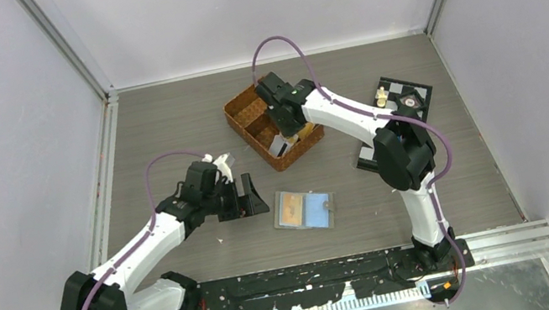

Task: Put the credit cards into the card holder
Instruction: Pick up the credit card from the storage box.

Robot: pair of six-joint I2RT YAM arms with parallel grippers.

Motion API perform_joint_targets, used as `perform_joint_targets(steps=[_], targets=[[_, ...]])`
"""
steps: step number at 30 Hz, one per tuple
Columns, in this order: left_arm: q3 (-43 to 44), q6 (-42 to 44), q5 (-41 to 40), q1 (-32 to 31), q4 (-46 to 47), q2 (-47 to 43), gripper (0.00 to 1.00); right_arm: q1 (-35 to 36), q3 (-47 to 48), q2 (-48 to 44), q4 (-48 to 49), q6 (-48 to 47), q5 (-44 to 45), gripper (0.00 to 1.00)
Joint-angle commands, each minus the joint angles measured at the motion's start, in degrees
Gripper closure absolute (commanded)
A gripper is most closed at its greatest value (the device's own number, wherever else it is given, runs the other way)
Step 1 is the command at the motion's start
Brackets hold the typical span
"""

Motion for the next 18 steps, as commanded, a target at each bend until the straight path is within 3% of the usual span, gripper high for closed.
perform_joint_targets(steps=[1, 2, 5, 18], targets=[[-0.16, -0.55, 1.63, 0.47, 2.71, 0.02, 0.17, 0.09, 2.61, -0.64, 0.31, -0.6, 3.16, 0.86], [-0.14, -0.57, 1.72, 0.47, 2.68, 0.1, 0.17, 0.1, 2.68, -0.76, 0.26, -0.7, 3.3, 0.86], [-0.18, -0.69, 1.79, 0.47, 2.9, 0.21, 0.17, 0.19, 3.04, -0.75, 0.05, -0.88, 3.21, 0.99], [0.17, -0.58, 1.55, 0.56, 3.17, -4.62, 0.18, 1.51, 2.99, -12.63, -1.86, 1.05, -4.17, 0.99]])
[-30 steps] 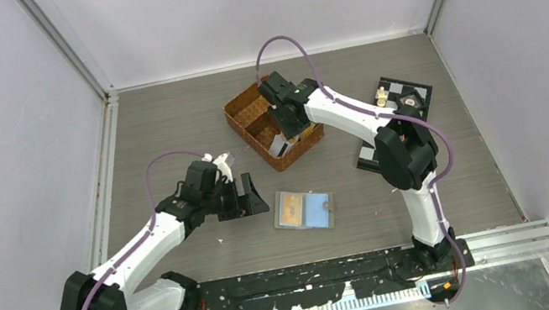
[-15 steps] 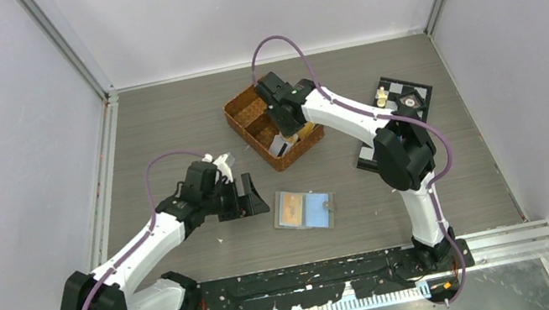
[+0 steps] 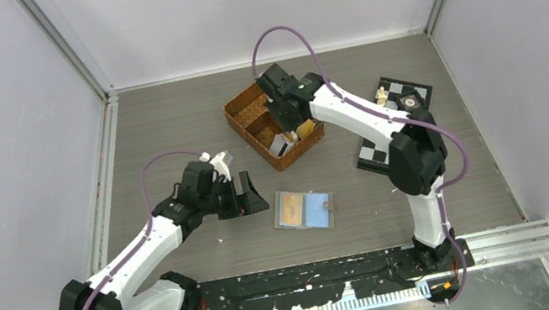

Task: Put the credit cards into the card holder
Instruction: Pick up the credit card from the storage box, then insert the credit card into the card holder.

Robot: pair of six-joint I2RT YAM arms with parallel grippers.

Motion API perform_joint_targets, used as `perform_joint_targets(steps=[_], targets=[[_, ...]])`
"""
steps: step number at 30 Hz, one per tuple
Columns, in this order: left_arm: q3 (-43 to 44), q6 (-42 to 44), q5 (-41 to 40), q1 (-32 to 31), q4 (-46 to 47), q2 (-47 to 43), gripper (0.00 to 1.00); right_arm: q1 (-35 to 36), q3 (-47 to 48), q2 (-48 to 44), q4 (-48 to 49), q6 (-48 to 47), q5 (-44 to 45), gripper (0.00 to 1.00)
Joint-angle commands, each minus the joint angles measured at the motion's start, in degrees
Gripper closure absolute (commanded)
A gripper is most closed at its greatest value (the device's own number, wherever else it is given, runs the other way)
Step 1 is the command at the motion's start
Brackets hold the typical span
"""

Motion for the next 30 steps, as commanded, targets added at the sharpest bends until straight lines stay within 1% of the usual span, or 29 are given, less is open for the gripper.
perform_joint_targets(steps=[1, 6, 10, 13, 16, 20, 23, 25, 28, 30], targets=[[0.52, 0.04, 1.06, 0.28, 2.39, -3.35, 0.18, 0.8, 1.44, -10.61, -0.97, 1.27, -3.27, 1.0], [2.68, 1.24, 2.11, 0.23, 1.29, -5.08, 0.19, 2.18, -4.29, -19.54, -1.39, 4.39, -7.25, 1.0], [4.67, 2.94, 5.17, 0.23, 1.29, -7.64, 0.2, 2.21, -11.79, -28.8, -0.37, 7.15, -16.85, 0.99], [5.54, 4.21, 8.67, 0.21, 2.96, -10.25, 0.2, 2.3, -18.66, -35.09, 0.27, 8.74, -25.87, 1.0], [5.51, 5.05, 14.28, 0.21, 5.41, -11.99, 0.2, 2.87, -23.99, -40.49, 1.82, 10.53, -35.43, 1.0], [4.4, 3.47, 22.69, 0.04, 9.91, -12.85, 0.2, 4.05, -29.67, -45.18, 5.0, 12.33, -43.98, 1.0], [3.71, 1.69, 26.06, -0.83, 12.94, -11.85, 0.2, 4.32, -32.73, -47.01, 8.53, 13.65, -50.89, 1.0], [3.69, 1.12, 27.81, -2.49, 14.36, -10.58, 0.21, 4.33, -33.66, -47.3, 9.52, 13.55, -54.74, 0.99], [3.76, -0.53, 31.18, -4.53, 17.09, -9.06, 0.26, 4.35, -34.11, -47.73, 9.62, 12.77, -55.91, 1.0], [3.35, -1.95, 32.76, -5.47, 19.95, -8.79, 0.33, 4.32, -34.11, -47.97, 9.47, 12.02, -56.78, 1.0]])
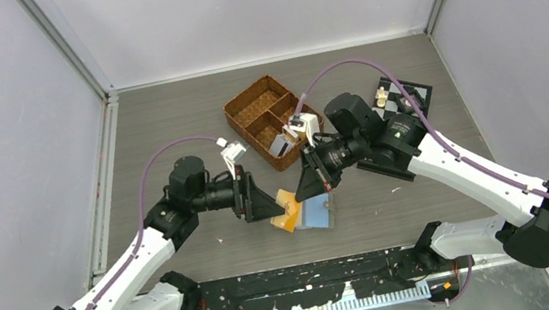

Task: Put the credit cards into the card holder
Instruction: Insert the credit card into the card holder.

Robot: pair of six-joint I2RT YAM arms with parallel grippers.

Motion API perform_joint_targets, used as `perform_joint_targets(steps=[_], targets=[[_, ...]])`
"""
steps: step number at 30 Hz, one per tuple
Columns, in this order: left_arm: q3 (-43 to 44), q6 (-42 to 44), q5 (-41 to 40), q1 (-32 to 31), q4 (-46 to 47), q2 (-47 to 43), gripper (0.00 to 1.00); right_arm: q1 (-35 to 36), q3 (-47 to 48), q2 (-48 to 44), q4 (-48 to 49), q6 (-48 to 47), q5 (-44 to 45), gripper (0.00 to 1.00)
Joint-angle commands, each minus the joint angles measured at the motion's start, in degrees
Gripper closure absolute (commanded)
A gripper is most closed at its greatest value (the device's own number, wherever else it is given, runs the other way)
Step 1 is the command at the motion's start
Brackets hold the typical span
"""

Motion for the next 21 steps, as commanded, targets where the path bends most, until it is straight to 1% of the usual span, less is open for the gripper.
perform_joint_targets(steps=[1, 2, 3, 4, 6, 7, 8, 9, 10, 11, 13, 15, 17, 19, 21], targets=[[-0.33, -3.07, 7.14, -2.15, 8.34, 0.34, 0.37, 0.12, 0.24, -2.3, 3.61, -0.37, -7.36, 1.0], [-0.47, -3.15, 7.2, -2.59, 8.53, 0.34, 0.43, 0.19, 0.31, -2.31, 3.59, -0.66, -7.74, 1.0], [-0.49, -3.22, 7.48, -3.08, 8.8, 0.44, 0.51, 0.18, 0.39, -2.23, 3.4, -0.92, -7.76, 1.0], [-0.46, -3.31, 7.88, -3.64, 9.09, 0.58, 0.63, 0.21, 0.62, -2.1, 3.15, -1.23, -7.43, 0.99], [-0.49, -3.69, 8.89, -4.13, 9.8, 1.04, 0.91, 0.13, 1.15, -1.81, 2.35, -1.92, -6.05, 0.99], [-0.52, -3.76, 9.09, -4.17, 9.96, 1.16, 0.99, 0.16, 1.29, -1.74, 2.06, -1.99, -4.7, 0.96], [-0.59, -3.78, 8.99, -4.19, 10.1, 1.1, 1.0, 0.1, 1.27, -1.82, 1.95, -1.99, -3.06, 0.88], [-0.77, -3.65, 8.27, -4.17, 10.15, 0.66, 1.0, 0.04, 0.96, -2.14, 1.95, -1.79, -0.45, 0.74], [-0.99, -3.54, 7.21, -4.16, 10.2, 0.13, 1.0, -0.11, 0.62, -2.63, 2.22, -1.35, 1.46, 0.61], [-1.21, -3.58, 5.87, -4.16, 10.39, -0.56, 1.0, -0.34, -0.13, -3.27, 2.83, -0.65, 3.72, 0.51], [-2.15, -4.27, 2.18, -4.23, 11.73, -2.28, 1.0, -0.99, -2.86, -5.37, 6.0, 1.81, 6.92, 0.39], [-3.71, -6.11, -1.19, -4.23, 14.76, -4.06, 1.0, -1.34, -6.75, -7.8, 11.65, 5.5, 8.04, 0.33], [-5.07, -7.91, -4.37, -4.17, 17.33, -5.42, 1.0, -1.35, -10.75, -9.69, 18.83, 10.37, 8.28, 0.32], [-6.17, -9.17, -6.15, -4.21, 19.45, -6.08, 1.0, -1.3, -15.33, -10.73, 26.65, 15.38, 7.05, 0.33], [-6.74, -10.16, -7.12, -4.21, 21.17, -6.18, 1.0, -1.35, -19.49, -10.65, 34.78, 20.55, 4.72, 0.38]])
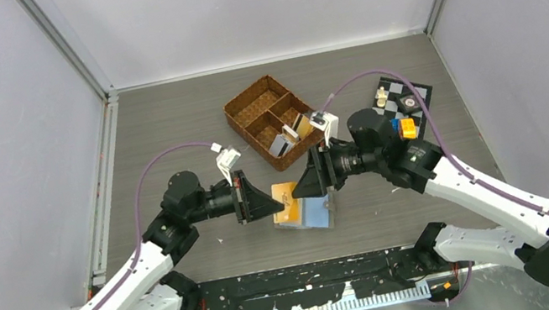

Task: Put the credit cards into the card holder
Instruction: Insert the credit card into the card holder.

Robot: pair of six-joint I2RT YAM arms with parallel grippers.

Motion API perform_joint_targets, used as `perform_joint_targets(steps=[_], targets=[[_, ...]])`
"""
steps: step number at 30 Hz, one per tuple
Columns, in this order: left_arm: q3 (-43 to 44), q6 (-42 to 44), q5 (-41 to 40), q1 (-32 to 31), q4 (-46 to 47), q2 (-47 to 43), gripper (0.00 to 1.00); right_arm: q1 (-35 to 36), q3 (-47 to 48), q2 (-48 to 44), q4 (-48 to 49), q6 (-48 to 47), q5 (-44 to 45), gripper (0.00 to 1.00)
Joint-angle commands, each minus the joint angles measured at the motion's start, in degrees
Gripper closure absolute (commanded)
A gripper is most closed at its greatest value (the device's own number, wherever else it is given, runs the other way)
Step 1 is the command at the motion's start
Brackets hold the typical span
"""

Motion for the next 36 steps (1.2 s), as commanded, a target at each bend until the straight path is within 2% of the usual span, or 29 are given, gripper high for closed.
perform_joint_targets(steps=[1, 5, 9, 10, 13, 14, 17, 19, 26, 36], targets=[[-1.19, -3.29, -5.24, -0.09, 8.01, -1.04, 1.0, -0.06, -7.54, -0.49, 23.07, 13.52, -2.39, 0.41], [-1.32, -3.57, -4.9, -0.05, 8.09, 0.3, 1.0, -0.04, -11.83, 0.72, 33.07, 18.56, -3.62, 0.61], [-1.79, -3.49, -5.33, -0.07, 7.84, 0.95, 1.0, -0.08, -13.36, 1.33, 34.72, 20.52, -0.94, 0.97], [-1.62, -2.87, -6.22, -0.09, 6.35, 1.13, 0.92, -0.12, -13.57, 1.21, 32.6, 20.58, 1.17, 0.99], [0.12, 1.31, -12.9, -0.11, -4.63, 1.7, 0.57, -1.33, -14.34, 1.41, 23.9, 20.28, 6.27, 1.0], [0.87, 2.56, -15.82, -0.09, -8.59, 1.98, 0.48, -2.06, -15.22, 1.38, 22.36, 20.72, 7.05, 1.0], [1.32, 4.7, -22.48, -0.1, -16.13, 3.68, 0.35, -4.35, -19.43, 1.25, 20.78, 23.42, 8.14, 1.0], [0.97, 4.87, -24.23, -0.1, -17.92, 6.41, 0.33, -4.82, -22.3, 1.4, 21.36, 24.98, 8.29, 0.99], [-0.6, 4.17, -24.76, -0.11, -14.79, 16.08, 0.3, -5.23, -30.48, 4.52, 28.95, 28.59, 7.55, 1.0], [0.33, 4.73, -23.98, -0.09, -10.15, 25.99, 0.31, -7.41, -31.87, 15.96, 36.87, 26.81, 2.68, 0.99]])
